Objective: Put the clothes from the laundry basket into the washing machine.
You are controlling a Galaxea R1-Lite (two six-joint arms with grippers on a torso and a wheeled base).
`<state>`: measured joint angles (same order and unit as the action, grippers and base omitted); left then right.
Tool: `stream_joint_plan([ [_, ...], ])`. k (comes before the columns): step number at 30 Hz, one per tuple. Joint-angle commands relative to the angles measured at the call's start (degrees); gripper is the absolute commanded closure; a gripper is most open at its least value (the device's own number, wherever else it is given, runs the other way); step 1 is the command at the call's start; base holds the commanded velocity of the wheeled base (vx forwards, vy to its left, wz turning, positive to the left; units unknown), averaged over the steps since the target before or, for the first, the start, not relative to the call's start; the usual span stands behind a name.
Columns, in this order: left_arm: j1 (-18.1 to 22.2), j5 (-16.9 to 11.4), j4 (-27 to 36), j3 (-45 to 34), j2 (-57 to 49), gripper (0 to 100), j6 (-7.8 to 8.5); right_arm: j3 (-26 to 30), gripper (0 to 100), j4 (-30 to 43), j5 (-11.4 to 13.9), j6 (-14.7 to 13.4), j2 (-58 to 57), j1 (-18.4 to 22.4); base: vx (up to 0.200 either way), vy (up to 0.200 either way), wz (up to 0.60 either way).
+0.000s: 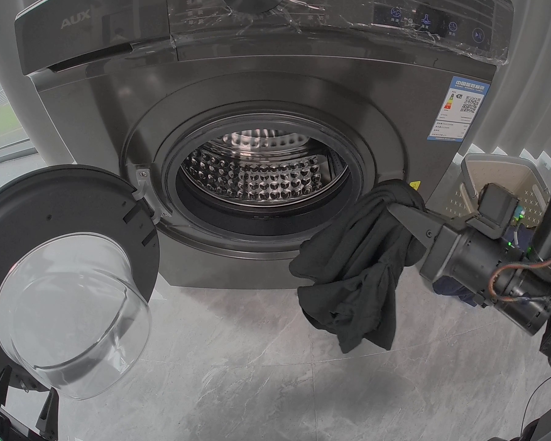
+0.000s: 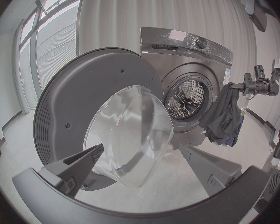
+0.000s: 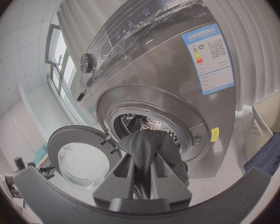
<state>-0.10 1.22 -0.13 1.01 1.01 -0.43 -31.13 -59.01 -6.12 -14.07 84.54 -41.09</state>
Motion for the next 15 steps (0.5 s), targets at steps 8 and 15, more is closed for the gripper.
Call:
stream_joint_plan([
  [8, 0.19, -0.69, -1.01, -0.92, -0.66, 0, 1.66, -6.92, 100, -7.87, -3.2, -0.43, 13.46, -3.11, 0.0, 0.0, 0.0],
  [15, 0.01, -14.93, -3.12, 9.1, 7.25, 0, 1.75, -10.26, 100, -10.24, -3.11, -0.52, 17.85, -6.1, 0.0, 0.0, 0.0],
])
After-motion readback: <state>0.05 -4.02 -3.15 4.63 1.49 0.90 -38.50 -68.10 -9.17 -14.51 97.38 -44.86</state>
